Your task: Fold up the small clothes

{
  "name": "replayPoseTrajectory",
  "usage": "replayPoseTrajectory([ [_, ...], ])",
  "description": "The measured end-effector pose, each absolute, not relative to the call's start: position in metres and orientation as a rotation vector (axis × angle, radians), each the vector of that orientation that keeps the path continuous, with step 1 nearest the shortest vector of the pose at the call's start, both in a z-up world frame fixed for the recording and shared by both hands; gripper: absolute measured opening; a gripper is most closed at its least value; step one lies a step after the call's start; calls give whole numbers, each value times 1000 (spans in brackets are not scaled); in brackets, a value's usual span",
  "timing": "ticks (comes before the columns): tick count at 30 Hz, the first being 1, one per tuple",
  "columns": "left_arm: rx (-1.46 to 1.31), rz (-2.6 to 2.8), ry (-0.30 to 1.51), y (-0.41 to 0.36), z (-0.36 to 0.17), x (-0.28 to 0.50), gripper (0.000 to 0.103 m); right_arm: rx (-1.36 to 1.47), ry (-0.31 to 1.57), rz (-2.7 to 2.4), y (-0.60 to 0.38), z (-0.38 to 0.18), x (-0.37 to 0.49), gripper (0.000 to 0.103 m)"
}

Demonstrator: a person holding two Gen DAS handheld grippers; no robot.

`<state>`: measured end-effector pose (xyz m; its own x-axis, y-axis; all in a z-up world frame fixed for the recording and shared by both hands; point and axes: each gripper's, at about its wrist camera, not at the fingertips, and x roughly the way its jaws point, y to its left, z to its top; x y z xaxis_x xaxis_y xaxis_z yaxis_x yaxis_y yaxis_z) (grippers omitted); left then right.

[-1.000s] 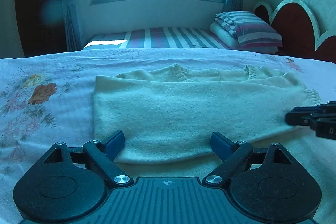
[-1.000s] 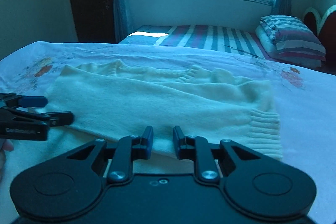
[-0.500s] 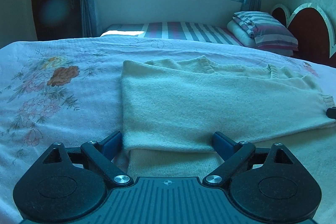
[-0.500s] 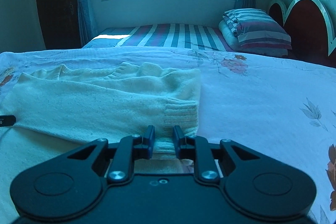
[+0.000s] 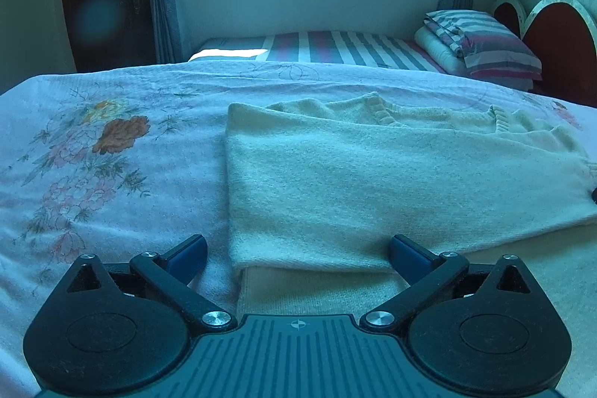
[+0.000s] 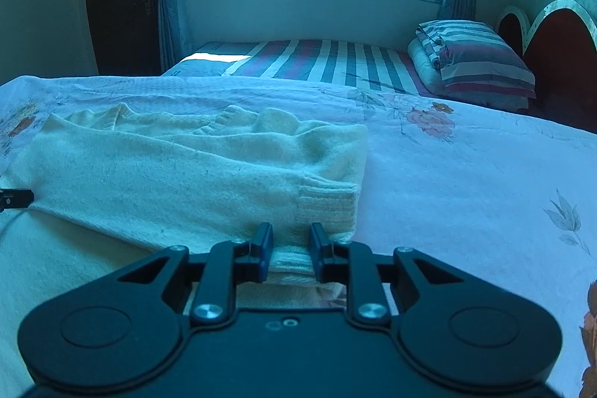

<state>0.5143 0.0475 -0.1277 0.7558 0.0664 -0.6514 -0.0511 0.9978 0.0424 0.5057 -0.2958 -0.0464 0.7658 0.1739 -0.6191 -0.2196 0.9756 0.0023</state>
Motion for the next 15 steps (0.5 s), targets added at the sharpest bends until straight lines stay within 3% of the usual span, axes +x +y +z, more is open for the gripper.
replayPoseTrajectory([
  [3,69,81,709,42,-117,508,103,-62,680,234,-302,-36,504,24],
  [6,100,86,696,39,-105,487,103,-35,650,229,-318,-24,489,36],
  [11,79,131,713,40,-96,429,103,12,674,262,-347,-23,453,45],
  [13,70,142,731,41,-97,403,103,50,689,267,-361,-26,433,60],
  [15,56,167,743,42,-97,373,103,82,705,268,-372,-29,412,63],
])
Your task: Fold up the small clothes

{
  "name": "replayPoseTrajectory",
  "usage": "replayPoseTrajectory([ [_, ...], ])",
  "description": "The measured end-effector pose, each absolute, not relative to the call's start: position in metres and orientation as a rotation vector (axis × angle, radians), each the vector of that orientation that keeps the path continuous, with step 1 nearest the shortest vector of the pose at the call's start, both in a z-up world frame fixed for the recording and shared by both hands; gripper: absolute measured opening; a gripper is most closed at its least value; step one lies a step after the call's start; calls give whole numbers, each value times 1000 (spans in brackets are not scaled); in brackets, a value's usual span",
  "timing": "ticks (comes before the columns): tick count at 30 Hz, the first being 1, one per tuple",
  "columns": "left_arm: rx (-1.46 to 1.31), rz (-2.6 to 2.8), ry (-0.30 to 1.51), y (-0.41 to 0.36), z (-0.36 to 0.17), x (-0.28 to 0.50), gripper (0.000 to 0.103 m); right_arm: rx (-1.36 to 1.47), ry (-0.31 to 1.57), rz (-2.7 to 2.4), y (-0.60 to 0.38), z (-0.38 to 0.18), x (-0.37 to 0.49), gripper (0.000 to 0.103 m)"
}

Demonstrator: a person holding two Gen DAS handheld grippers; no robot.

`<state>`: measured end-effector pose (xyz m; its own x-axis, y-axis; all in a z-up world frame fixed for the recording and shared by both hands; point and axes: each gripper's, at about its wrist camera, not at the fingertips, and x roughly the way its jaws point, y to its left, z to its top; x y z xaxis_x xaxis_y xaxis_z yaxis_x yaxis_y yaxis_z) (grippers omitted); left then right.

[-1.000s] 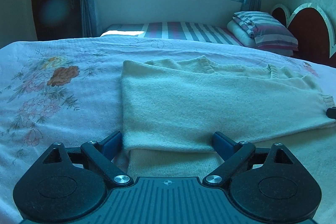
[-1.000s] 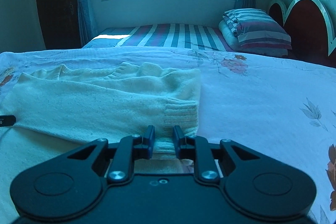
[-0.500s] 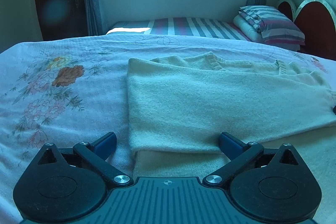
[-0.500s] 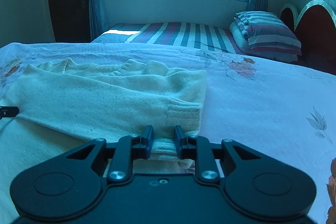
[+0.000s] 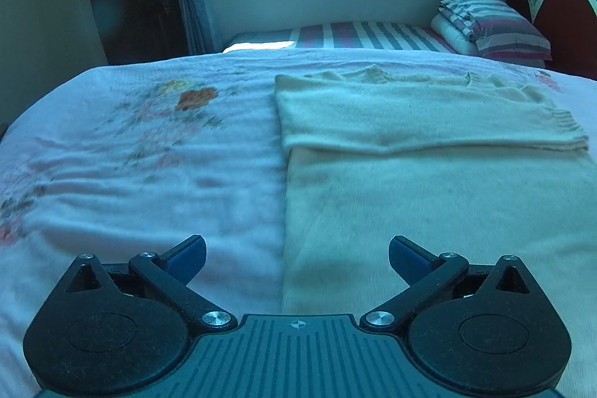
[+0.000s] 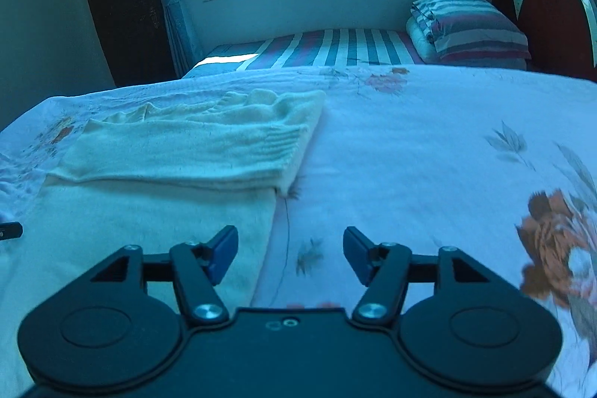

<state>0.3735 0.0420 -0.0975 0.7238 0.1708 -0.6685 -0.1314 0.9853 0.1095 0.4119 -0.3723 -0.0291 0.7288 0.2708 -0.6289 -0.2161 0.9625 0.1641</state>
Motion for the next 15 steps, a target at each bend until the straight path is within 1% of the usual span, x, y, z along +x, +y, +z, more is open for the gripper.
replayPoseTrajectory([
  [3,-3,157,787,49,-103,335,103,147,751,260,-391,-35,384,63],
  [5,-5,167,805,51,-107,314,103,205,771,256,-403,-37,366,61],
  [10,-108,125,839,62,-115,264,103,303,809,267,-419,-36,315,45],
  [11,-114,114,837,63,-116,256,102,322,817,272,-421,-37,304,44],
  [12,-118,102,833,64,-116,248,97,335,821,267,-422,-38,293,45],
  [13,-117,96,833,65,-117,241,94,344,826,257,-421,-39,280,45],
  [15,-115,68,826,67,-115,226,93,364,835,245,-418,-41,260,45],
])
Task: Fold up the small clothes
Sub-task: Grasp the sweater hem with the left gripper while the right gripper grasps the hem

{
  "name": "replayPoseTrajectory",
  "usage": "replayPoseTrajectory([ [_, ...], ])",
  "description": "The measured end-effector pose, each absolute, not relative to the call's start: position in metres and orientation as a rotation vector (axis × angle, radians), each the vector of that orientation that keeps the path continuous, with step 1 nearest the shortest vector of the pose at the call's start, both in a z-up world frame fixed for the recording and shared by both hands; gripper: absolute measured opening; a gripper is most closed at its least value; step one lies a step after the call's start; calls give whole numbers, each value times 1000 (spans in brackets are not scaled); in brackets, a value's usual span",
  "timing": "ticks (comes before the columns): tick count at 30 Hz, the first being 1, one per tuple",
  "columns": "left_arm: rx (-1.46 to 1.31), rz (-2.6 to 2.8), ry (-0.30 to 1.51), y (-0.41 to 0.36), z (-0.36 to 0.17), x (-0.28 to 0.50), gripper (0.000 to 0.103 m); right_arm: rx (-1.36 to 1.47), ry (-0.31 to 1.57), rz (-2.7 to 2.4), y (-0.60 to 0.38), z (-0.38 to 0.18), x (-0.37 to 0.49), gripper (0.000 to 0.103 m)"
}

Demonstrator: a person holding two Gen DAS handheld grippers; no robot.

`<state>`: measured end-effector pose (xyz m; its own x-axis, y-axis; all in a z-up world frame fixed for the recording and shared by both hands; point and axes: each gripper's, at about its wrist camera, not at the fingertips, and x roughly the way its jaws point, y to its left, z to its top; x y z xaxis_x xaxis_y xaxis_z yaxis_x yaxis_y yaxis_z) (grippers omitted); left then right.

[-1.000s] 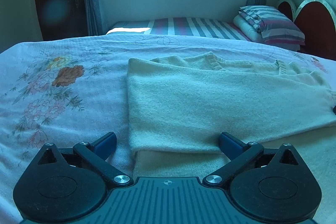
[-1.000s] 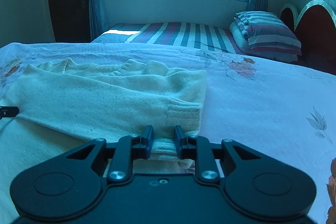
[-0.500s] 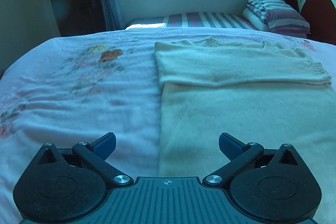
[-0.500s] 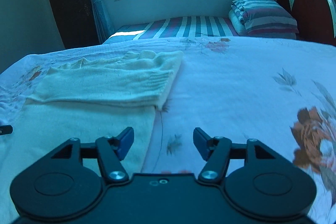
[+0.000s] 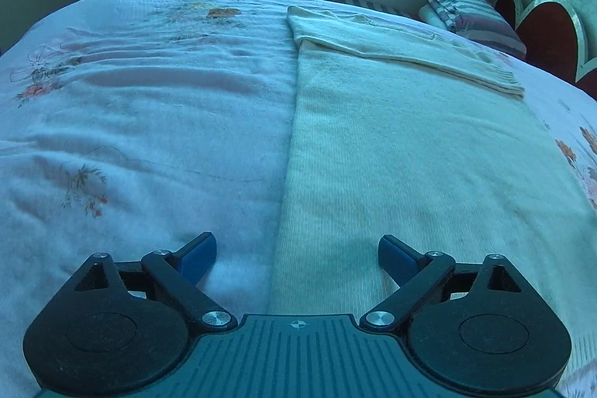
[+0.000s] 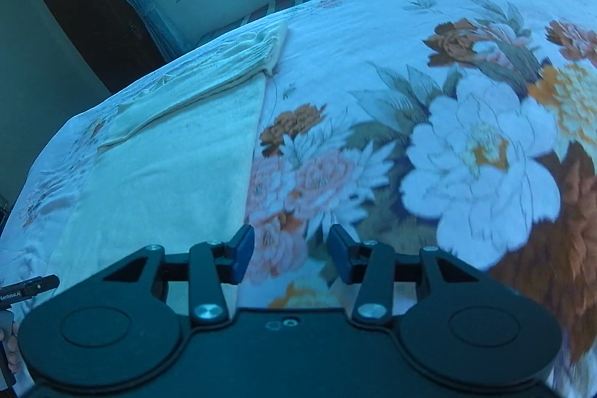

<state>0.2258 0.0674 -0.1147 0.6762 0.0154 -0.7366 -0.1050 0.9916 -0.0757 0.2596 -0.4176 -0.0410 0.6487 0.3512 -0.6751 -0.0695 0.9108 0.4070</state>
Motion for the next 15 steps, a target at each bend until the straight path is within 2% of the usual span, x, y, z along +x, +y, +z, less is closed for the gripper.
replayPoseTrajectory([
  [11,-224,-52,817,75,-113,144,93,483,863,221,-392,-47,160,45],
  [15,-307,-70,814,85,-113,131,83,547,857,215,-391,-50,138,45],
])
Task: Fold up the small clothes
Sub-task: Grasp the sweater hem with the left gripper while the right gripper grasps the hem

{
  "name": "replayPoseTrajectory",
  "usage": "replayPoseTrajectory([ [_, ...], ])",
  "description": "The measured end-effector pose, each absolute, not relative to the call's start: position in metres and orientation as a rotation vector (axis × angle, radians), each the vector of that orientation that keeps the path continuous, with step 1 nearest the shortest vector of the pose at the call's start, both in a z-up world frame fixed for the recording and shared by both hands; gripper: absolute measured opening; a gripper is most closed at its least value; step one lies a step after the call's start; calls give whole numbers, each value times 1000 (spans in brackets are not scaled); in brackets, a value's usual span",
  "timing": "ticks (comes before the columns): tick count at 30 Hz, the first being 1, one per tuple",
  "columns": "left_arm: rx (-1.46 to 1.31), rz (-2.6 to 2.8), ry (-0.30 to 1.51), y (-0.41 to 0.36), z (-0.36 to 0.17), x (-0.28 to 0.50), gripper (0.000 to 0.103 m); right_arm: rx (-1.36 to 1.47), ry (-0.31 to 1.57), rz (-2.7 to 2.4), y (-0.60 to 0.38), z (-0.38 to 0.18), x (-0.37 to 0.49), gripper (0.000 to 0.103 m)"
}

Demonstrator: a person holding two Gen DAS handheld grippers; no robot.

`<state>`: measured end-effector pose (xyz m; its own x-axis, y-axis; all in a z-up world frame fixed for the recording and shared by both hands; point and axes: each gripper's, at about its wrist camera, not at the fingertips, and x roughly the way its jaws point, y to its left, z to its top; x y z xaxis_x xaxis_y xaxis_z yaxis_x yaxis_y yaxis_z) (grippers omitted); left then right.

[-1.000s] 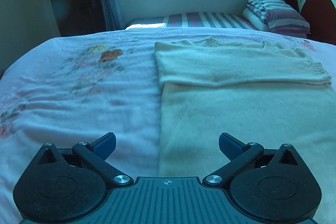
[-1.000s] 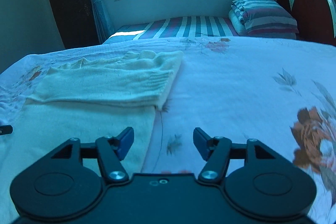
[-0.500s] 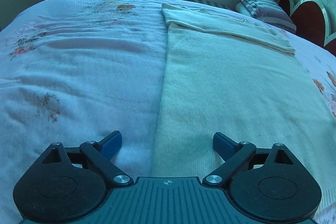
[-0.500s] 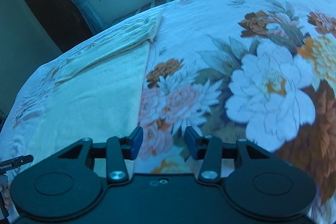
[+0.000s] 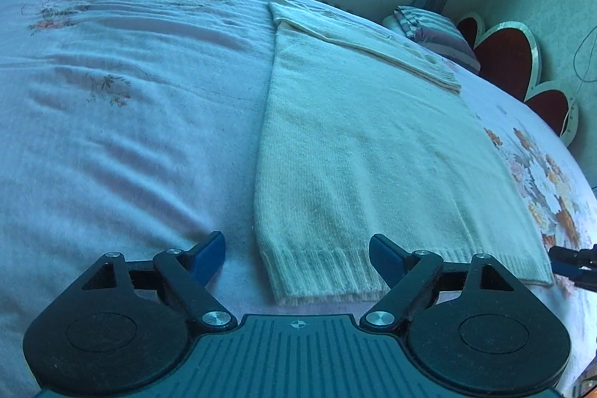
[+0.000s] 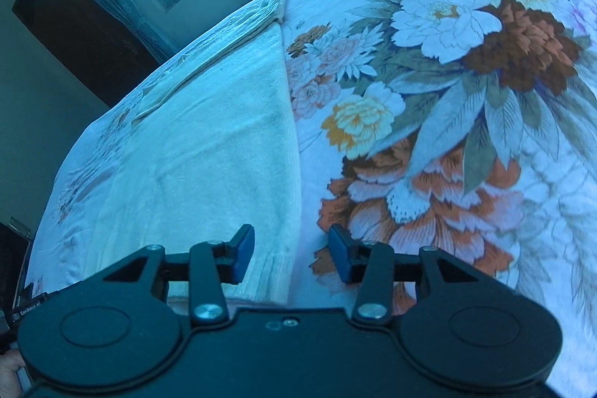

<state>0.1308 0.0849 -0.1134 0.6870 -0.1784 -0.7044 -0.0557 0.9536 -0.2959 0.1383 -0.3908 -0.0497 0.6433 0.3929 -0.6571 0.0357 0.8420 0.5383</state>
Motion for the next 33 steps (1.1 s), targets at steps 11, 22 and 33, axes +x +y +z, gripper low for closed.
replayPoseTrajectory([
  [11,-471,-116,811,90,-121,120,71,632,845,216,-387,-56,118,45],
  [22,-590,-145,776,101,-130,122,63,793,843,241,-396,-65,122,44],
  [33,-748,-212,757,108,-146,126,63,893,856,293,-399,-77,121,27],
])
